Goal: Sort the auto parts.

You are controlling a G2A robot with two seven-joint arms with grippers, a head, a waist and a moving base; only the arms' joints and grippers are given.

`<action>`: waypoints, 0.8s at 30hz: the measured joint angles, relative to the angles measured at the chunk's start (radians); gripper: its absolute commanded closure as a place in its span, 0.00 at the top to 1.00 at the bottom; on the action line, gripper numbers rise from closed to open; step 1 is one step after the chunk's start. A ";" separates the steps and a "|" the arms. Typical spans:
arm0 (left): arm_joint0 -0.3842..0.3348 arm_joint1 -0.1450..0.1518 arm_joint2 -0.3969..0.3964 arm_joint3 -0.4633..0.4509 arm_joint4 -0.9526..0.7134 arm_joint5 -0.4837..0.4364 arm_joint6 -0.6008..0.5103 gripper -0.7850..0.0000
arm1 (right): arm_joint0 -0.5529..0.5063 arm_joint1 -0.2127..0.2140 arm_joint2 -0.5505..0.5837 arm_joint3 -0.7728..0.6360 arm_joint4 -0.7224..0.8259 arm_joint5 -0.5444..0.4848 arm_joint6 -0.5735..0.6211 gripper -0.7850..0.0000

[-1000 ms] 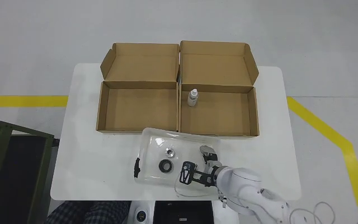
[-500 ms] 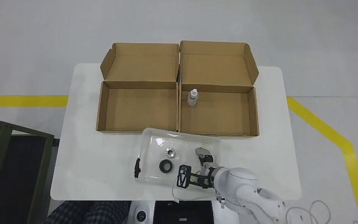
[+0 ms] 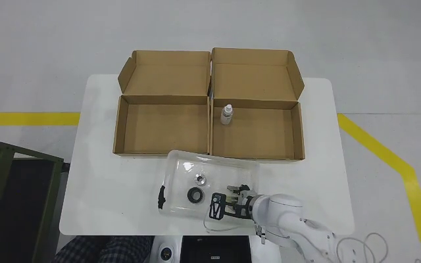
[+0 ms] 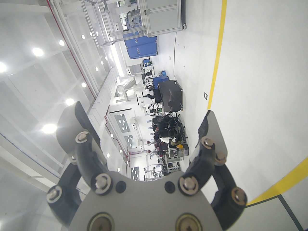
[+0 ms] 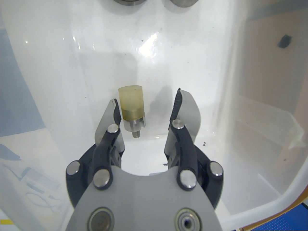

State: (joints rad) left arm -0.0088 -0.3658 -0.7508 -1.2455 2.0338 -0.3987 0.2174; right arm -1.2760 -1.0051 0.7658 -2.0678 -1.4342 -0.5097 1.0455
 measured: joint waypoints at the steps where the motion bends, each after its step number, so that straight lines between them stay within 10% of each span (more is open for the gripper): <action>1: 0.000 0.000 0.000 0.000 0.000 0.000 0.000 1.00 | 0.000 -0.001 0.000 0.000 0.002 -0.001 0.001 0.40; 24: 0.000 0.000 0.000 0.000 0.000 0.000 0.000 1.00 | 0.009 -0.015 0.004 0.020 0.045 -0.017 0.018 0.00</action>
State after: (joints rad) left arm -0.0088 -0.3658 -0.7508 -1.2455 2.0338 -0.3987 0.2174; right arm -1.2672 -1.0201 0.7698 -2.0476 -1.3888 -0.5265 1.0632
